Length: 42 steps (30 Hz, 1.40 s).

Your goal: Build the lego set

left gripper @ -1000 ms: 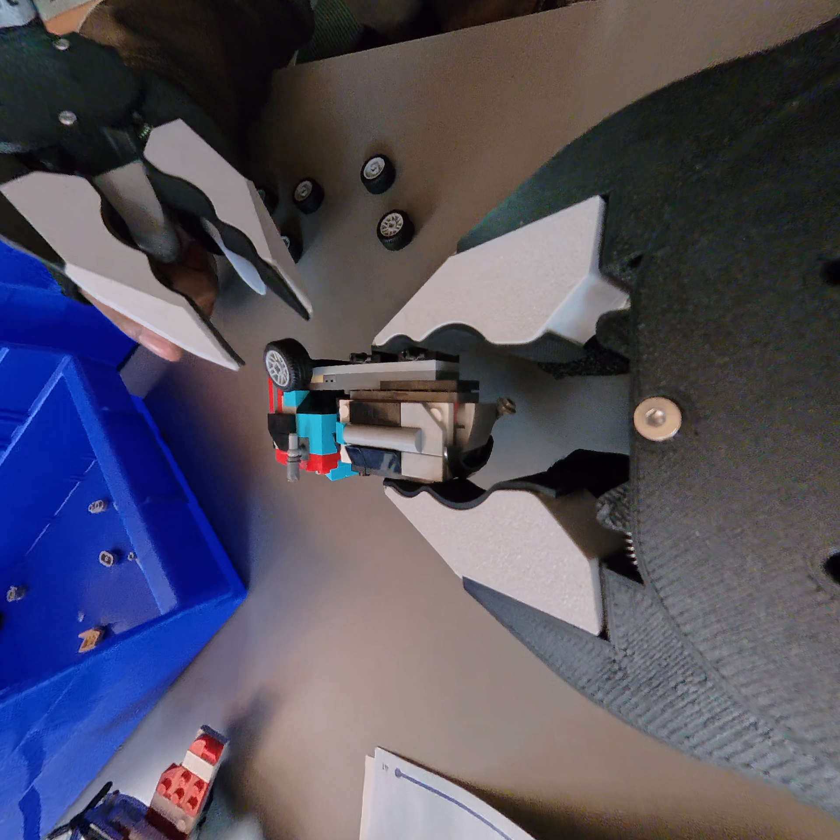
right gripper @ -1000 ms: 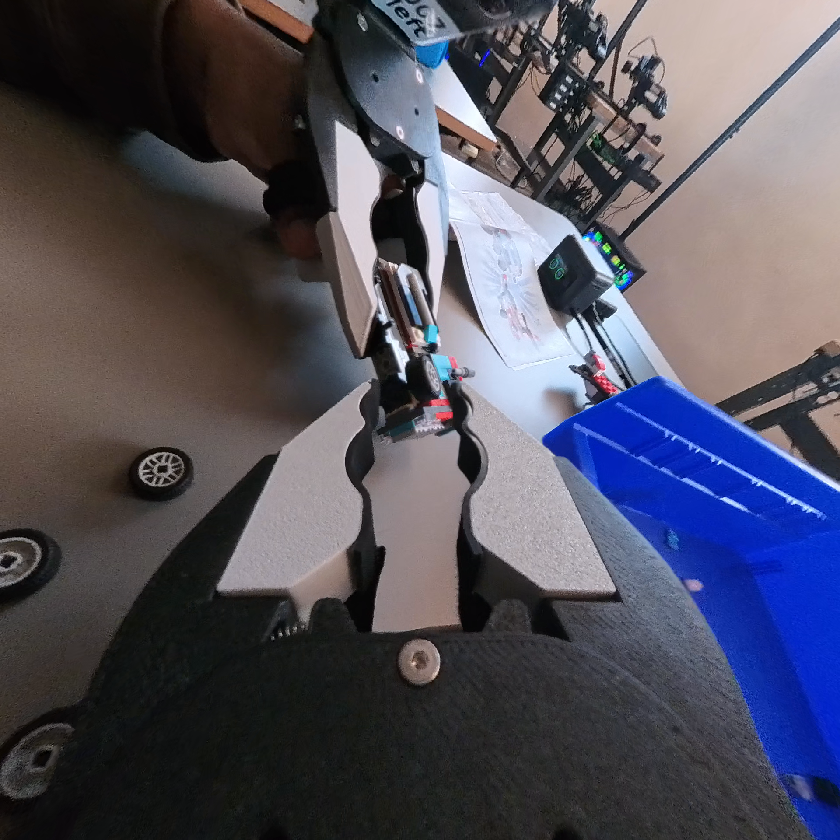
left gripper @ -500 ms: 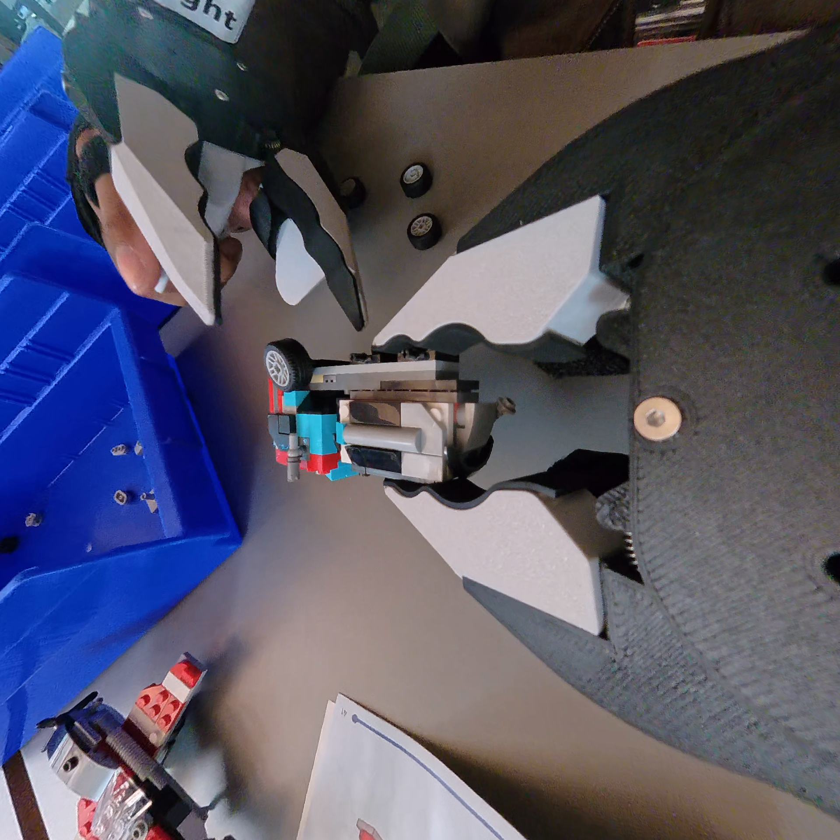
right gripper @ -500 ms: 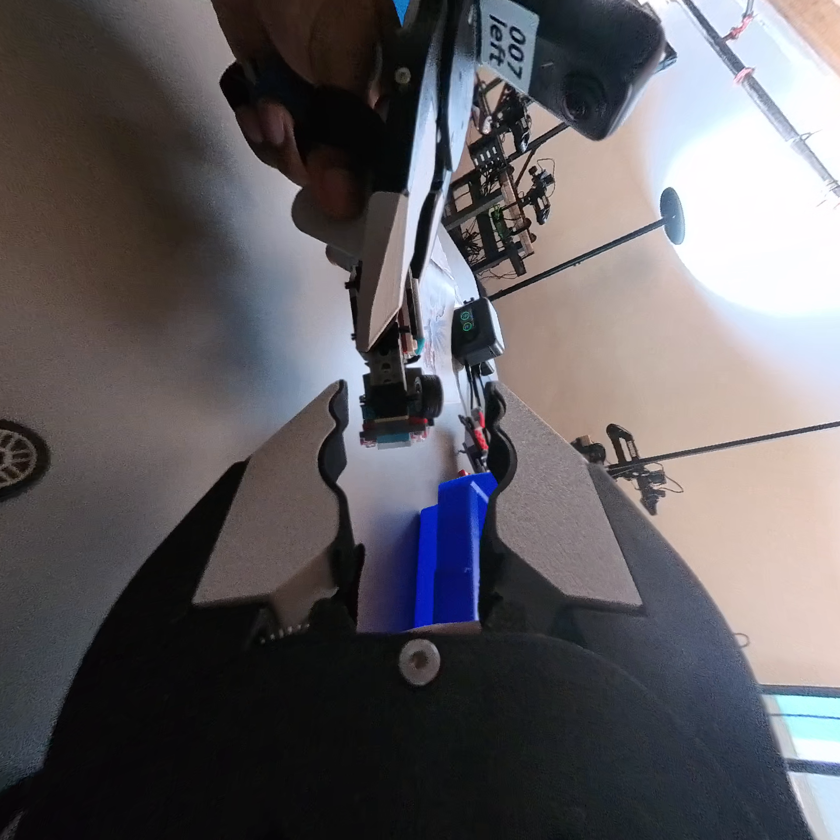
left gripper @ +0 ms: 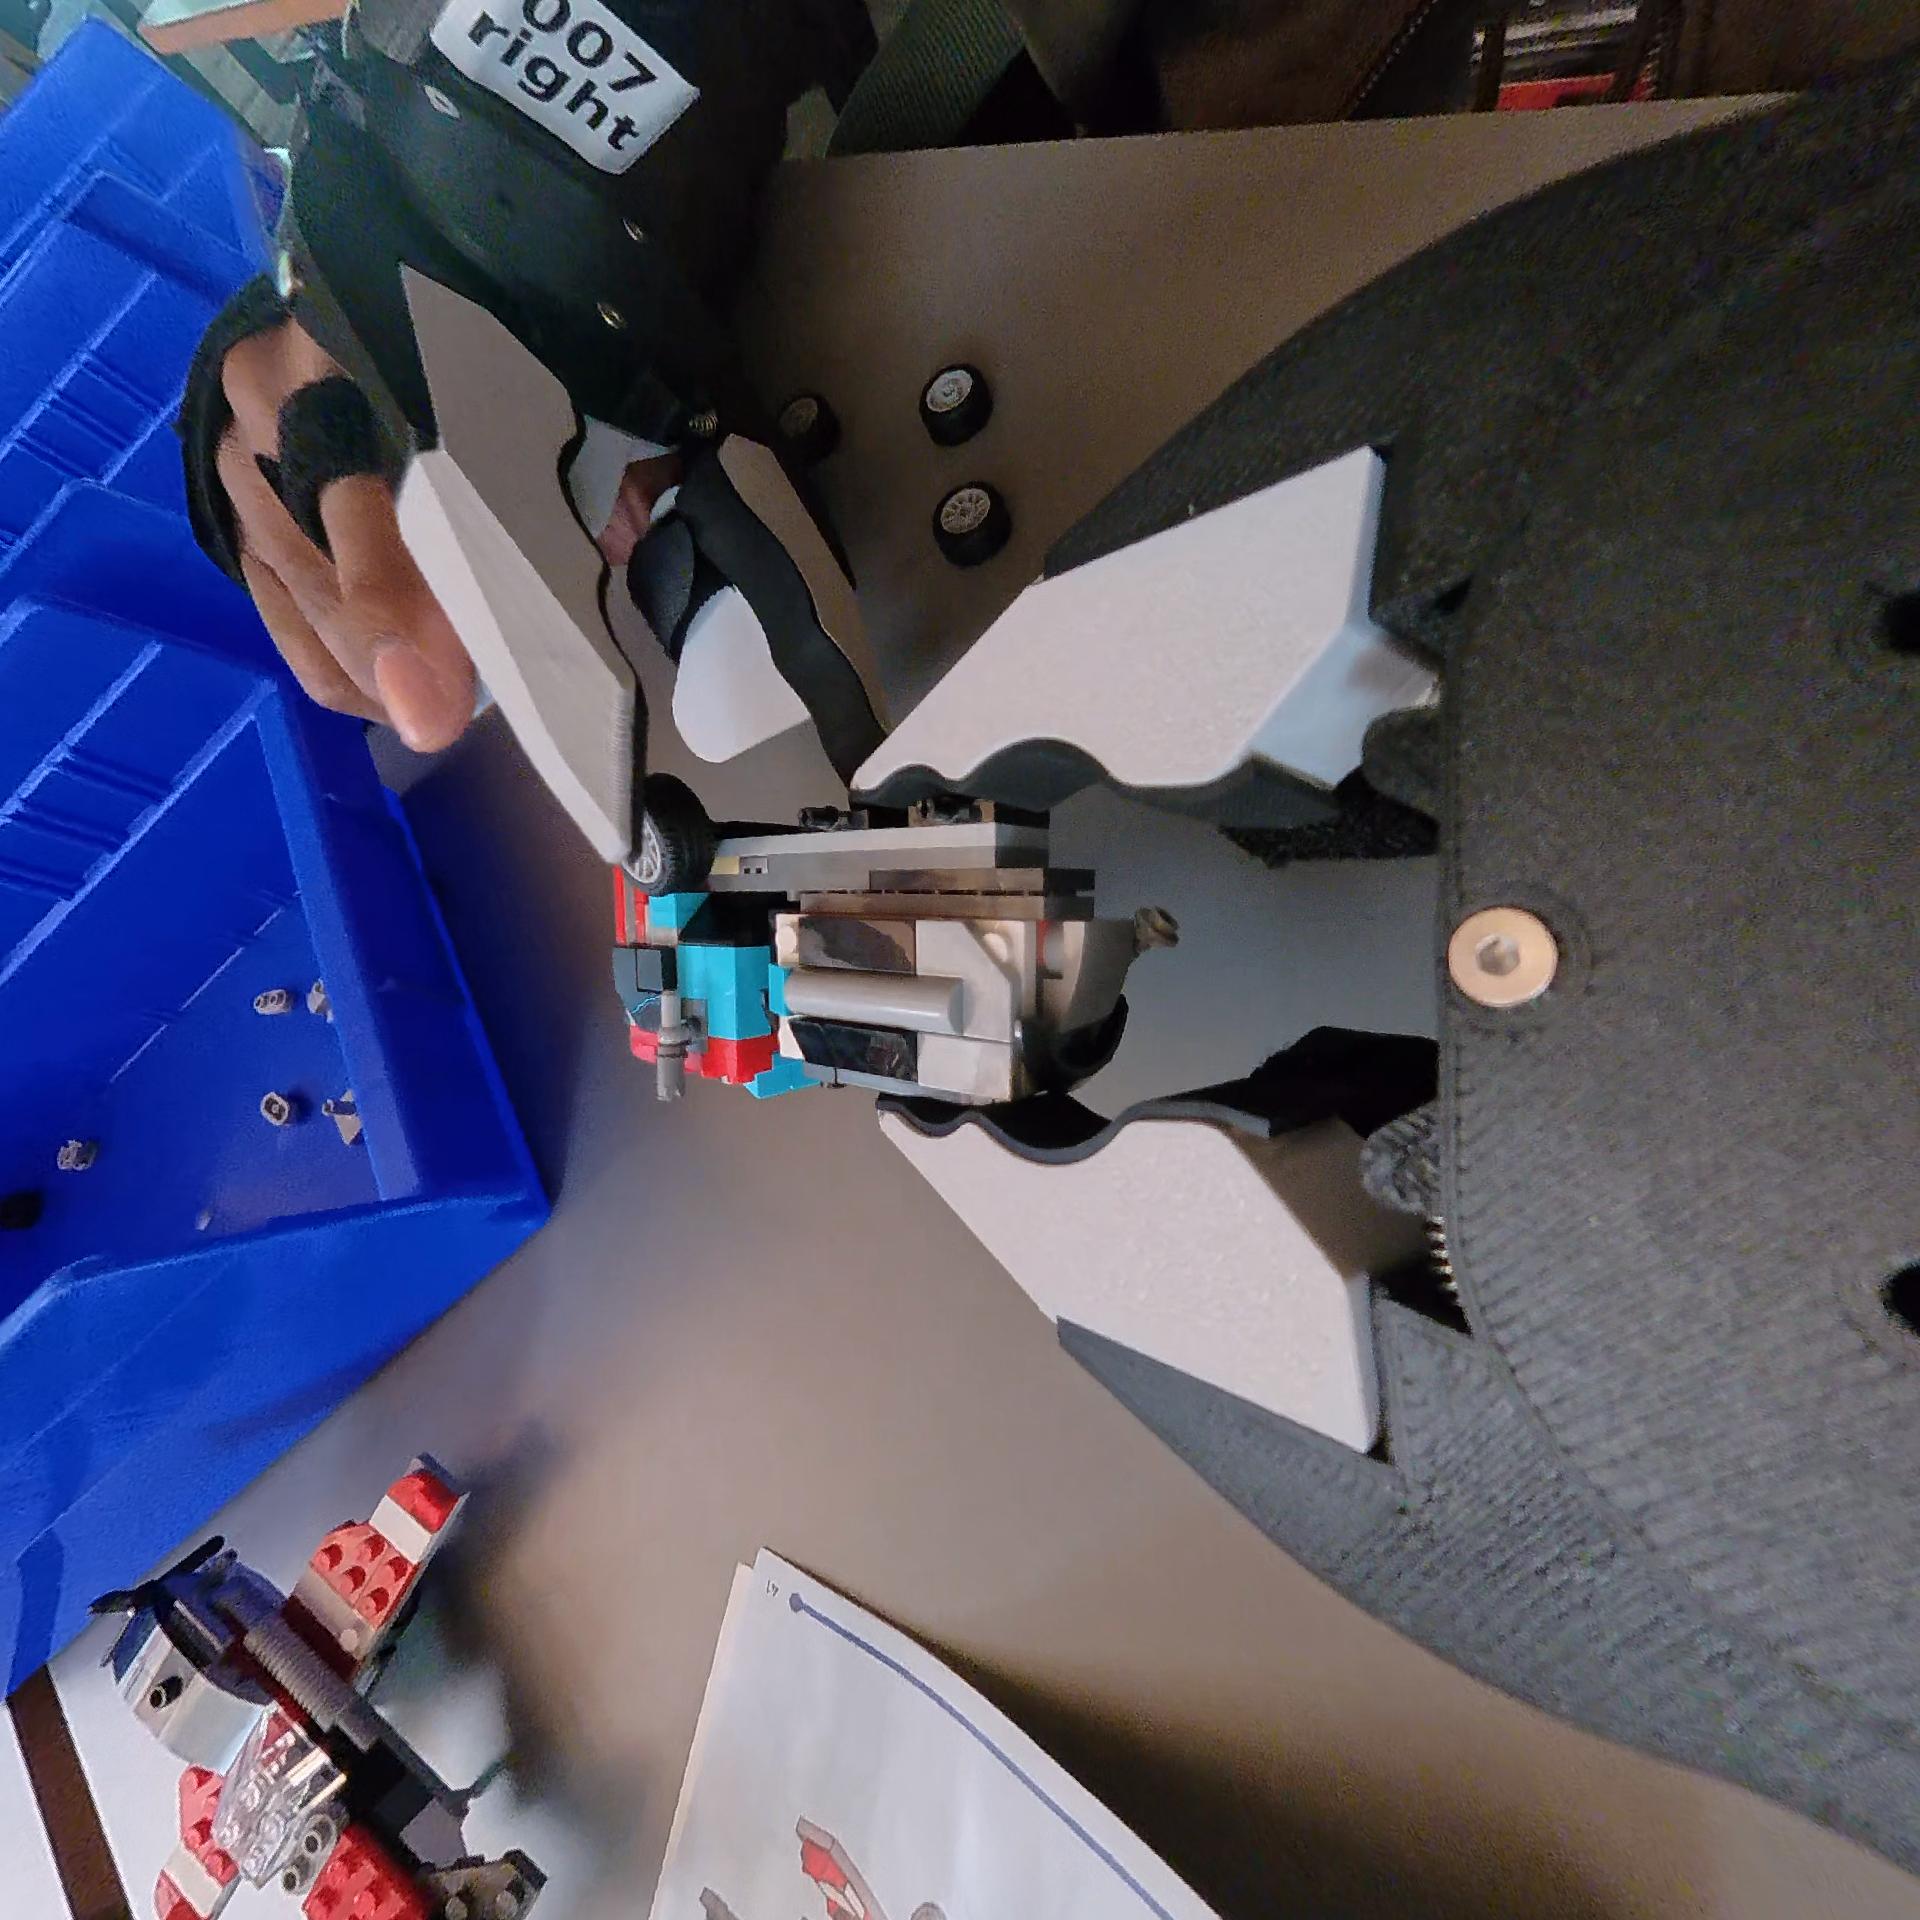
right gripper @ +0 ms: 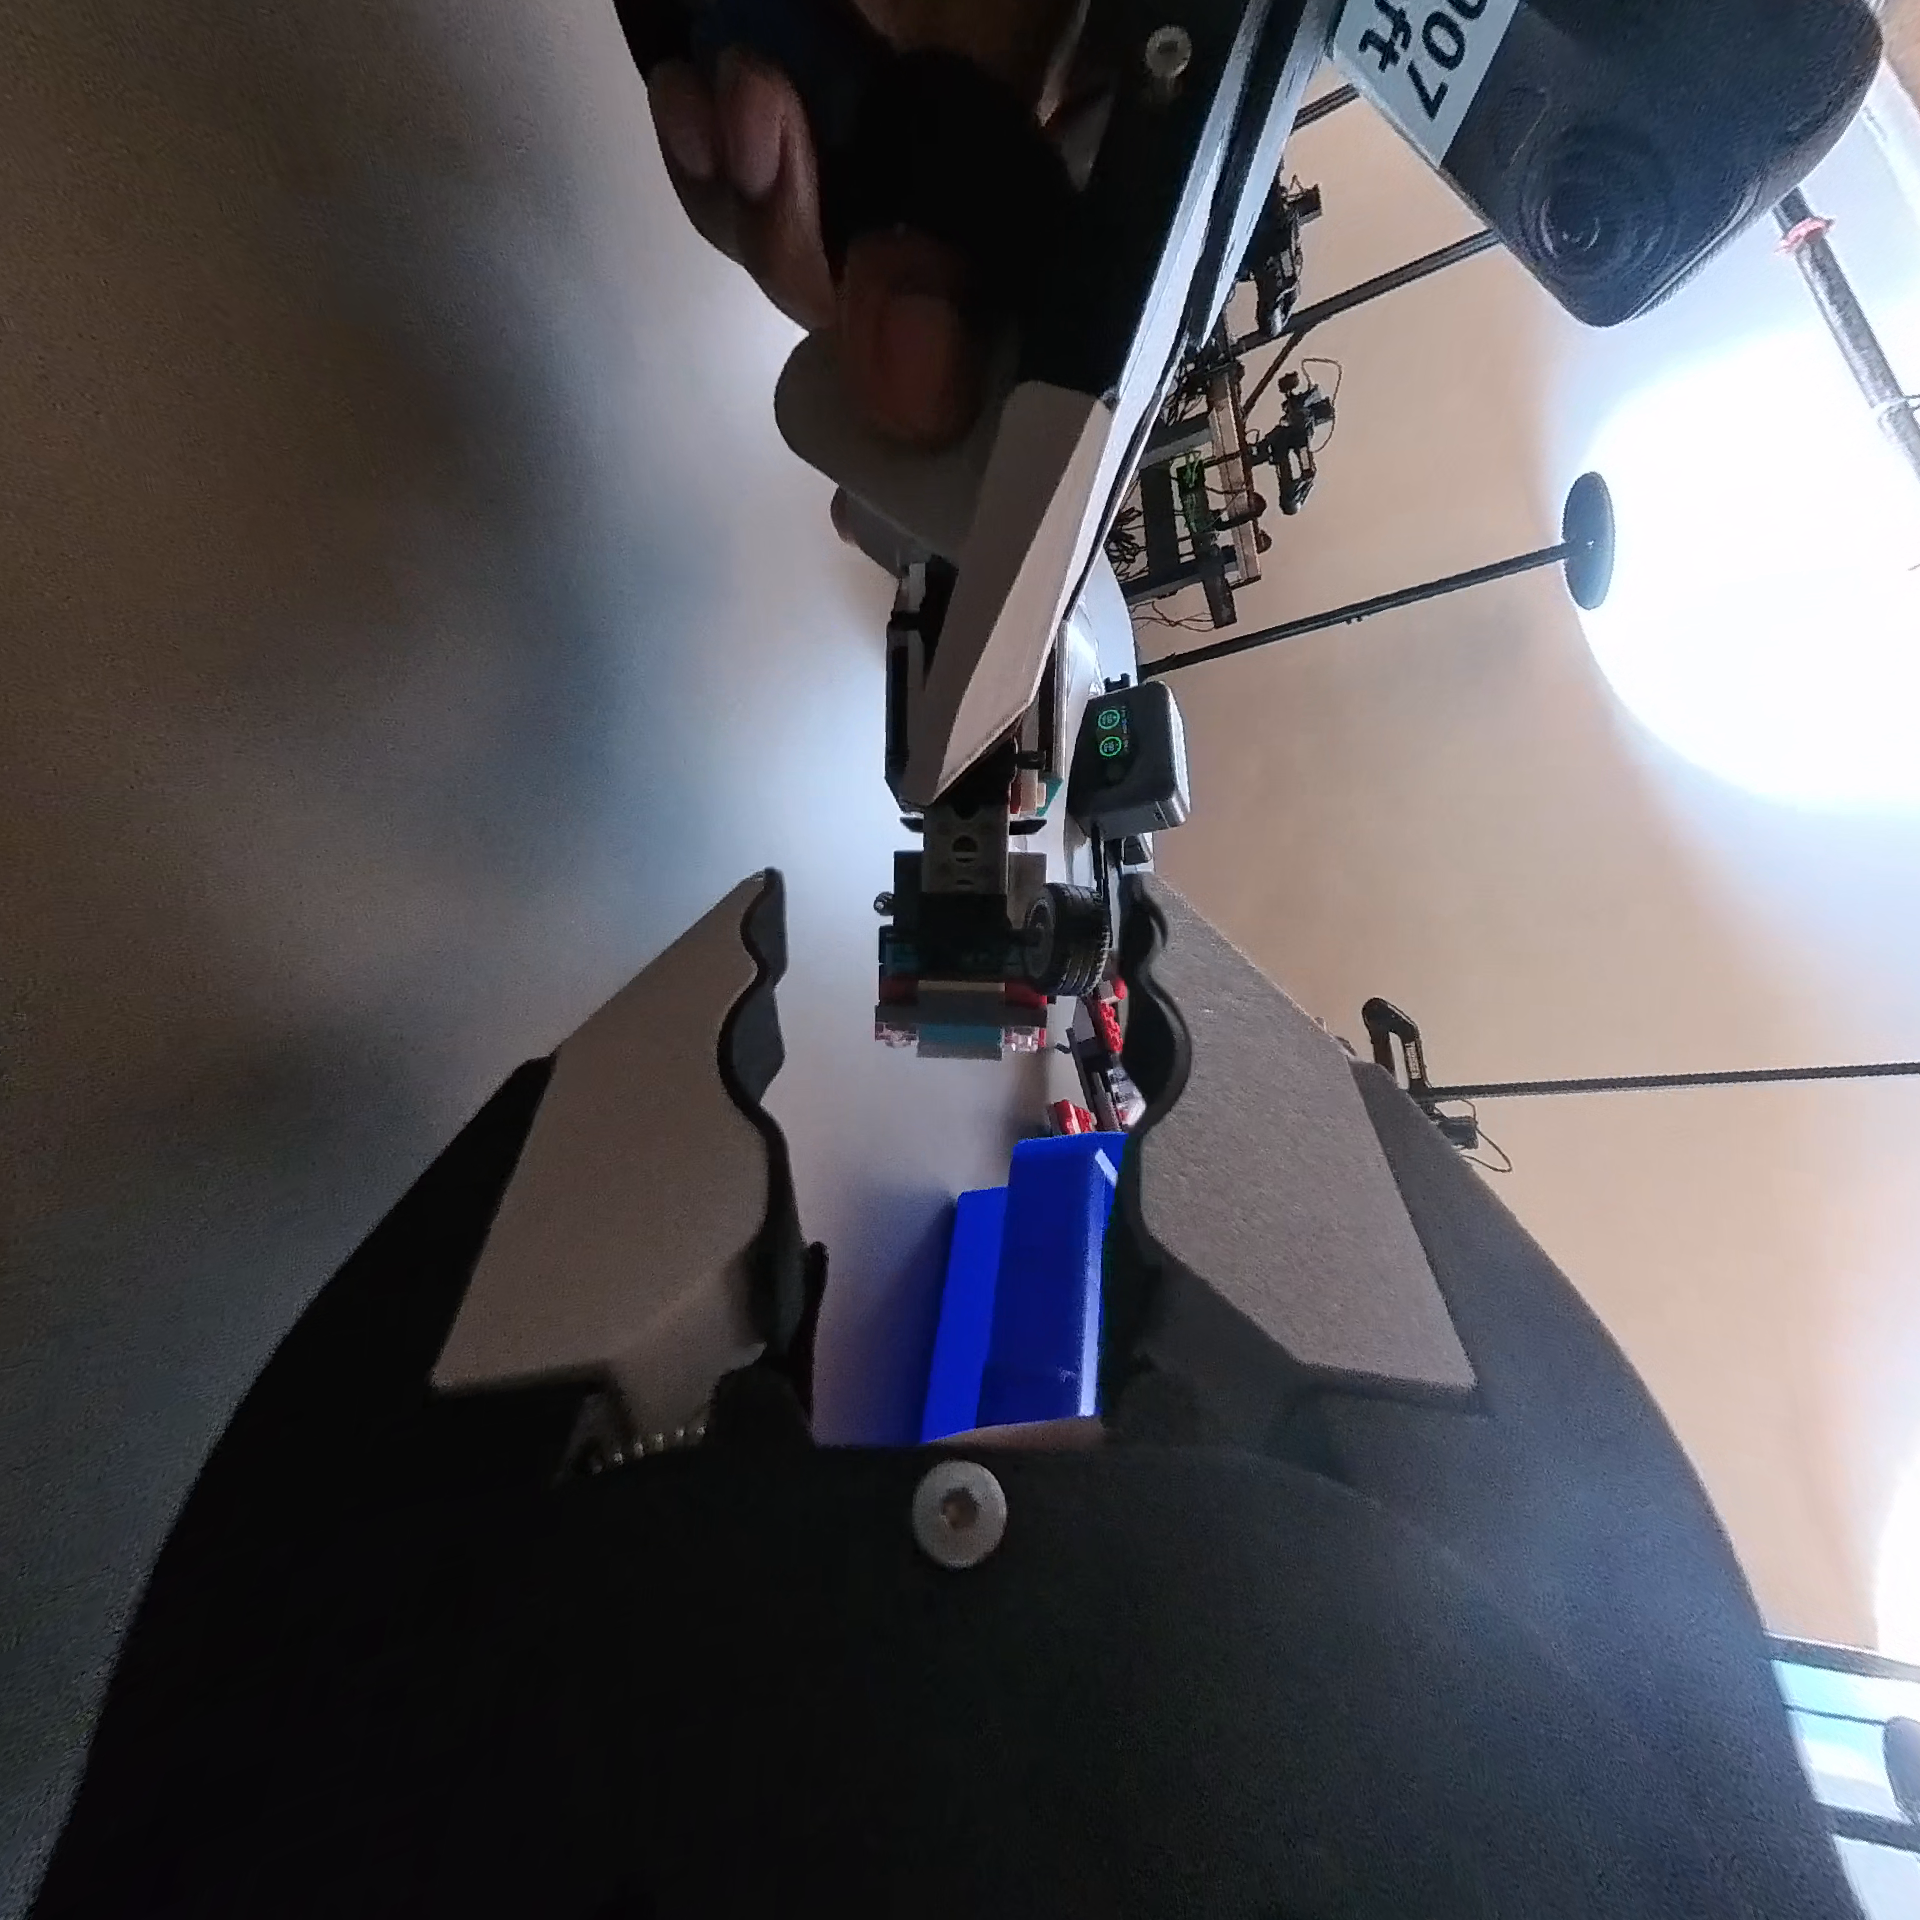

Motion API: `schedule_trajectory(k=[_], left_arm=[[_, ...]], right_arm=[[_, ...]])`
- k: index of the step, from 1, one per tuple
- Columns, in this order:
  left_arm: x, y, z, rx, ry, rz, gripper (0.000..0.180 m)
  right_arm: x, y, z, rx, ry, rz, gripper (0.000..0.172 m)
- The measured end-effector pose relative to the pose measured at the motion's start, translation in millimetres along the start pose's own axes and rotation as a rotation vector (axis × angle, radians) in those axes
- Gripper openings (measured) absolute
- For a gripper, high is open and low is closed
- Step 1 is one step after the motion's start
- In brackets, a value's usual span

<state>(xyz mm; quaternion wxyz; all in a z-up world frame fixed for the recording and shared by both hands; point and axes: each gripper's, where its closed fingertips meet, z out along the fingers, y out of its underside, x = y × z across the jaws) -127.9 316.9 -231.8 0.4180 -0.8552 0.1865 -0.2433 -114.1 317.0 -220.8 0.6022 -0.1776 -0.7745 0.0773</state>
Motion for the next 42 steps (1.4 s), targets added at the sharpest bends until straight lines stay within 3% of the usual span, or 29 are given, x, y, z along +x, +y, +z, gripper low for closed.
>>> schedule_trajectory(k=[11, 42], left_arm=[[-2.1, 3.5, 2.2, -0.015, -0.004, -0.012, 0.056], [2.8, 3.5, 5.4, -0.003, 0.046, -0.056, 0.056]], right_arm=[[2.0, 5.7, 0.3, -0.036, 0.024, -0.043, 0.046], [-7.4, 4.1, -0.7, -0.012, -0.056, 0.055, 0.037]])
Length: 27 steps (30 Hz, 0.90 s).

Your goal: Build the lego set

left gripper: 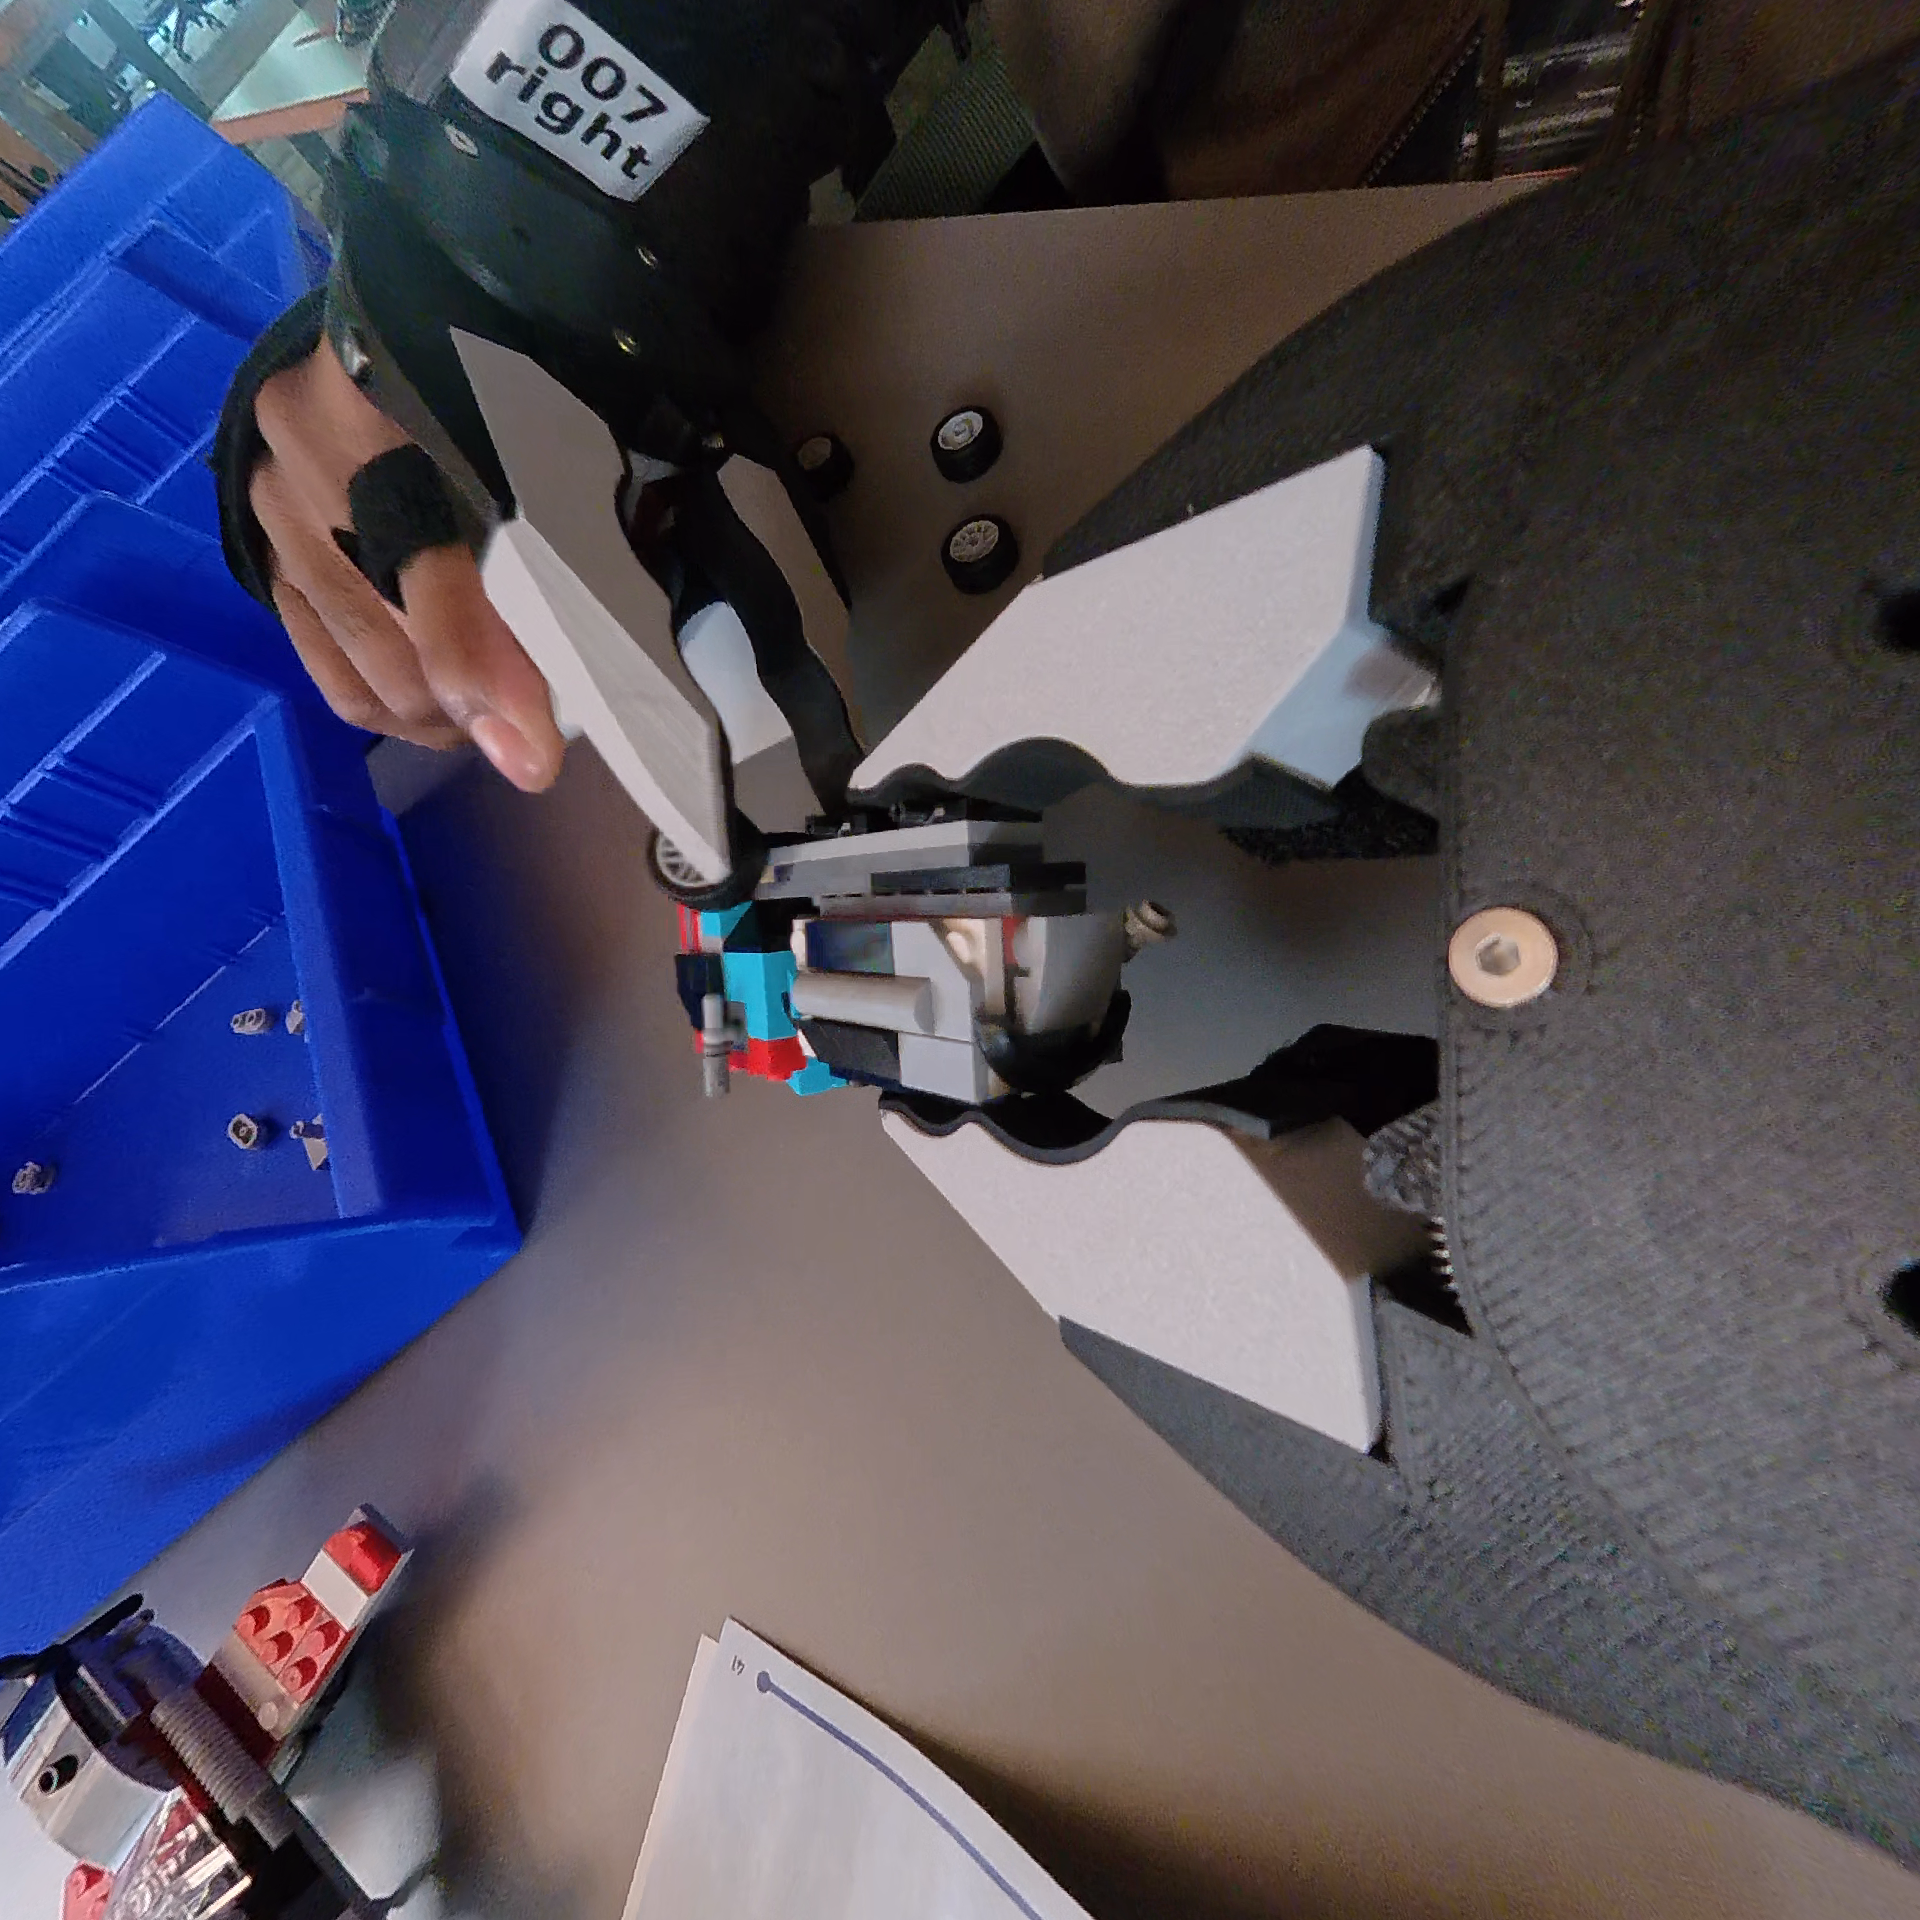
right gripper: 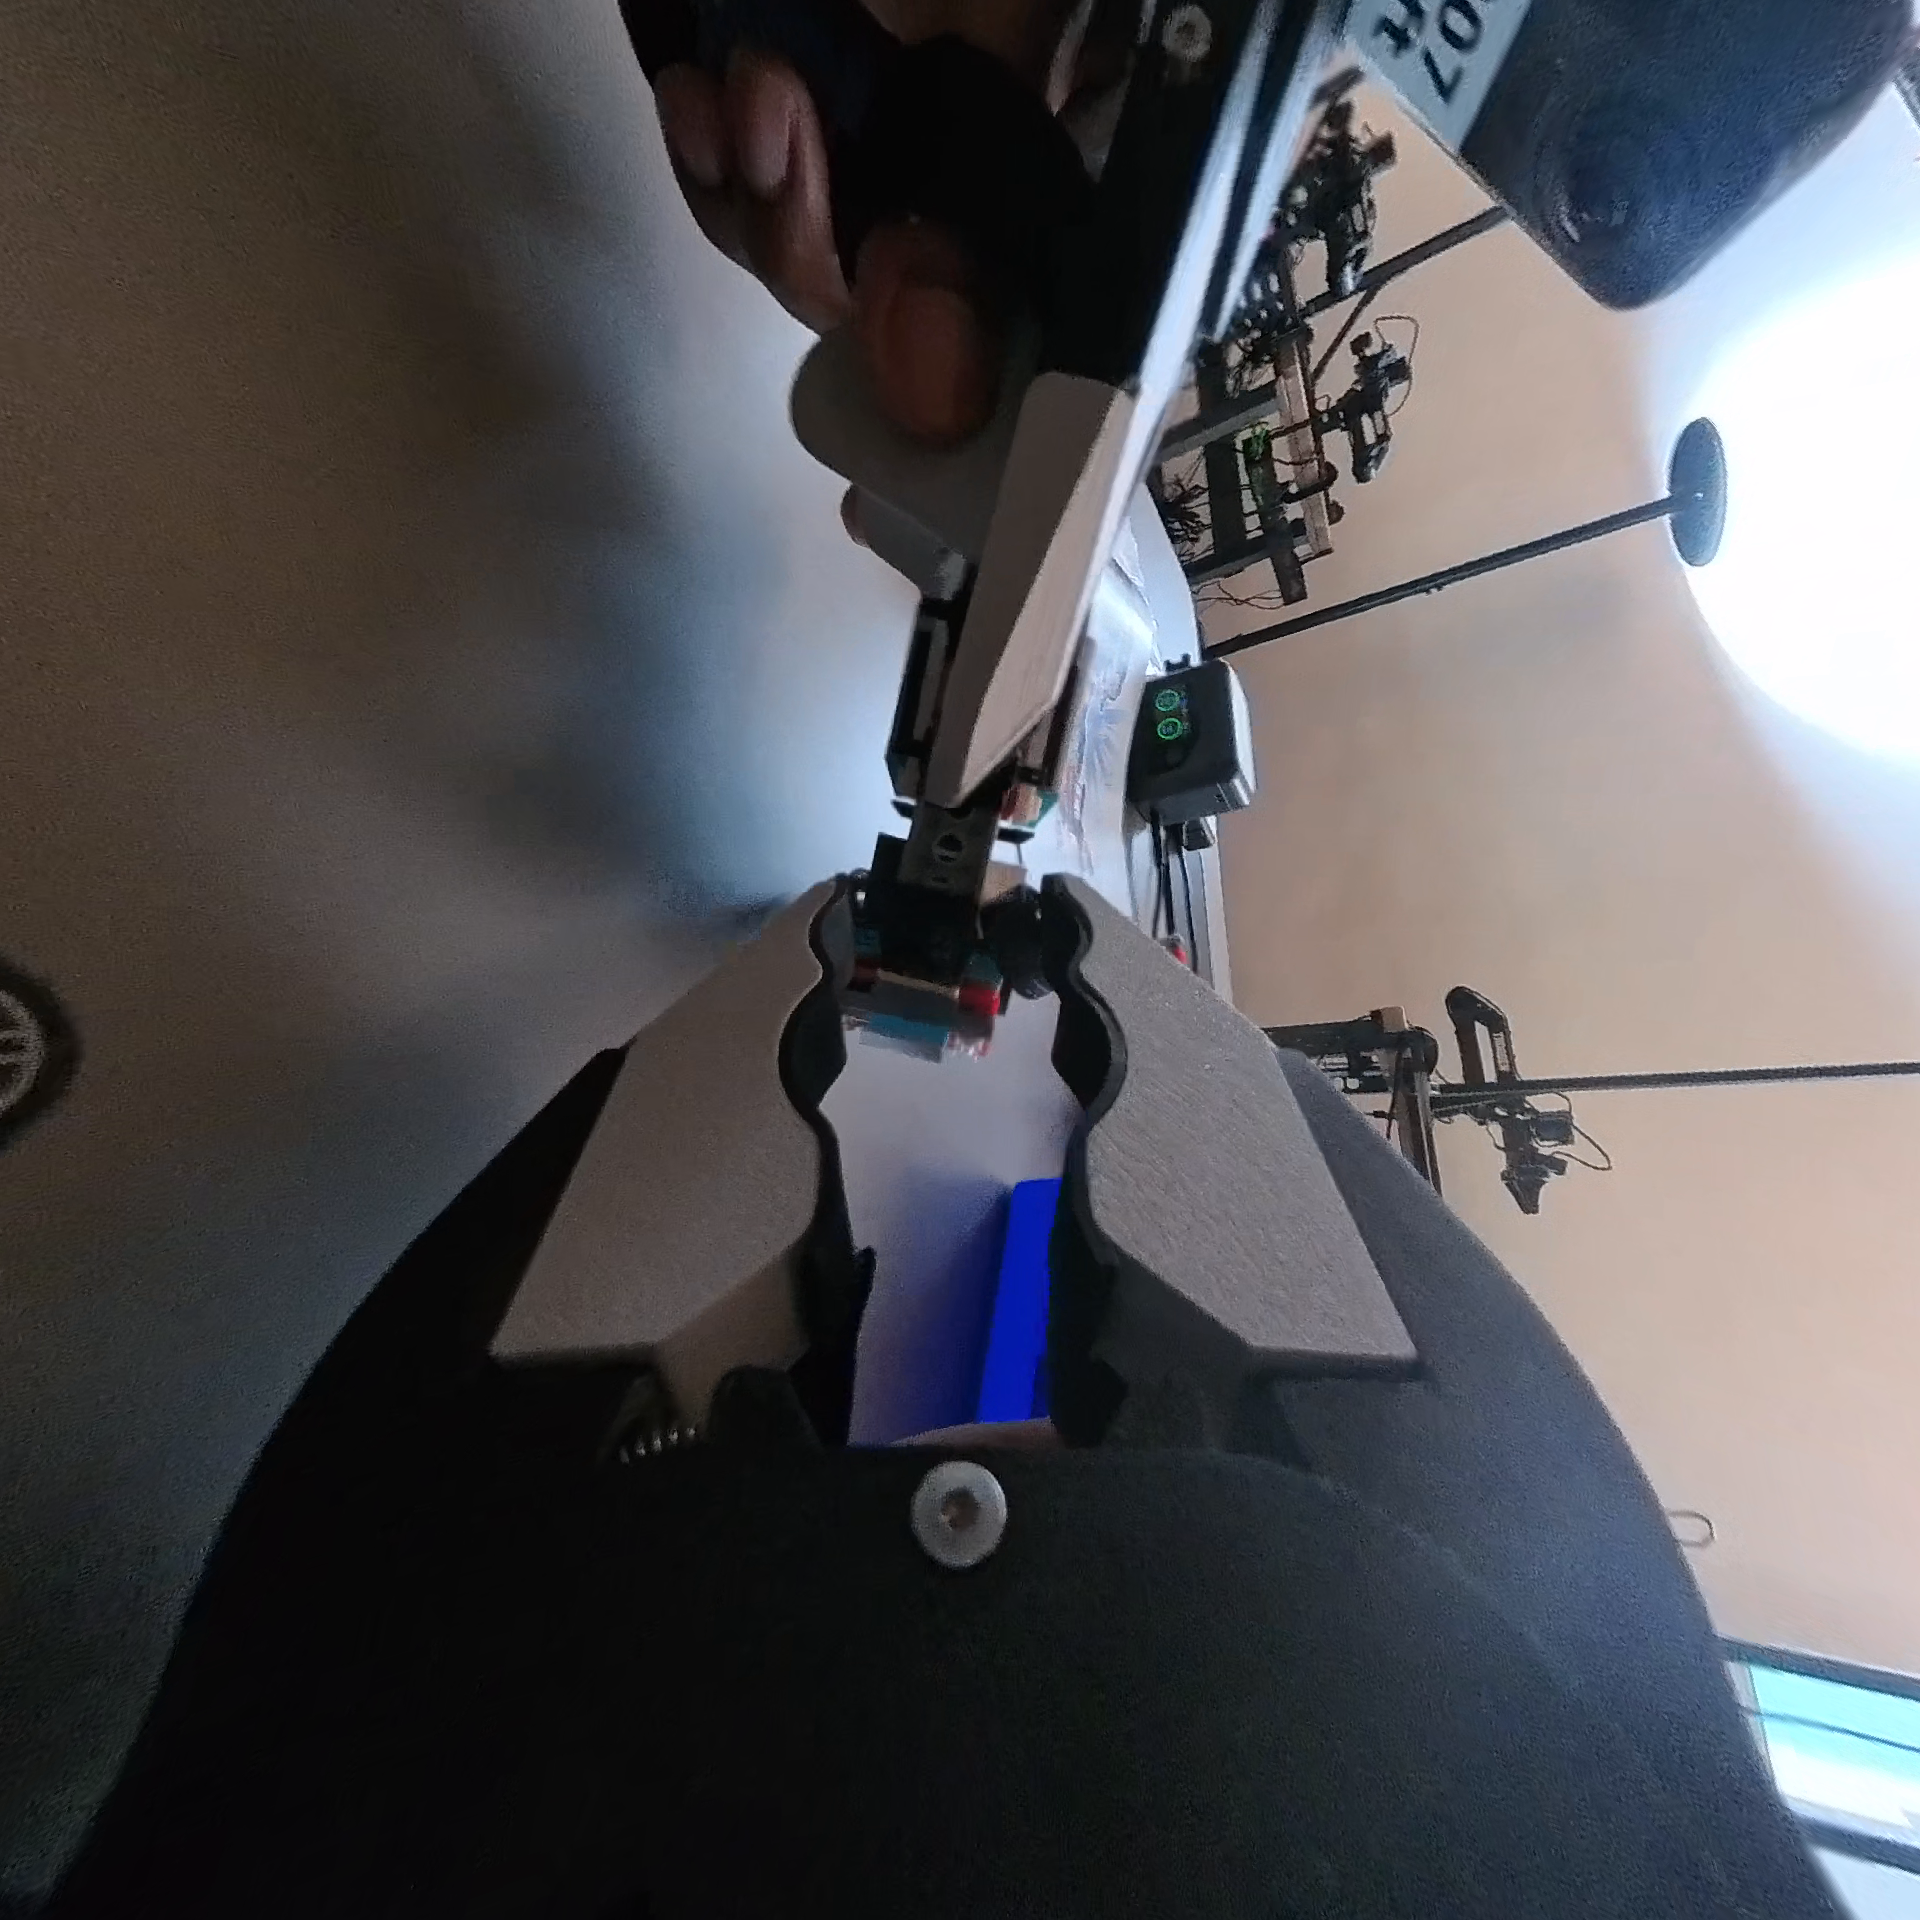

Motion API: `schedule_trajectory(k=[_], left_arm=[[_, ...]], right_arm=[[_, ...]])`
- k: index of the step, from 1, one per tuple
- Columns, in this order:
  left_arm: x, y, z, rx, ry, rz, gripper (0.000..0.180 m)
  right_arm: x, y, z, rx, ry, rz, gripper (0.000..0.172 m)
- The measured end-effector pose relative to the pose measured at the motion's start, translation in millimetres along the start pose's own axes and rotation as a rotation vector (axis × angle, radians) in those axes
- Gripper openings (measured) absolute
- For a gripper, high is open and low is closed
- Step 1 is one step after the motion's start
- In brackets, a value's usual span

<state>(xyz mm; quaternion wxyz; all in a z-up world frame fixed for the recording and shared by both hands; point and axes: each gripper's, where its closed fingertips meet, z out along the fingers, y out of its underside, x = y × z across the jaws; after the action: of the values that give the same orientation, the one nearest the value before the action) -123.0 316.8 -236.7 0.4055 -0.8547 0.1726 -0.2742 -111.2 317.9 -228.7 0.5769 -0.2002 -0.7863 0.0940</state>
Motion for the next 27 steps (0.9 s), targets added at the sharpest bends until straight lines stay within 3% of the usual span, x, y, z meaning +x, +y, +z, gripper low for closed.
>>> schedule_trajectory(k=[19, 27], left_arm=[[-5, -5, -4, 0.047, 0.012, -0.032, 0.056], [-5, -6, -4, 0.052, 0.010, -0.022, 0.056]], right_arm=[[7, 5, -2, 0.014, 0.027, 0.107, 0.043], [8, 2, -4, 0.058, -0.006, 0.232, 0.043]])
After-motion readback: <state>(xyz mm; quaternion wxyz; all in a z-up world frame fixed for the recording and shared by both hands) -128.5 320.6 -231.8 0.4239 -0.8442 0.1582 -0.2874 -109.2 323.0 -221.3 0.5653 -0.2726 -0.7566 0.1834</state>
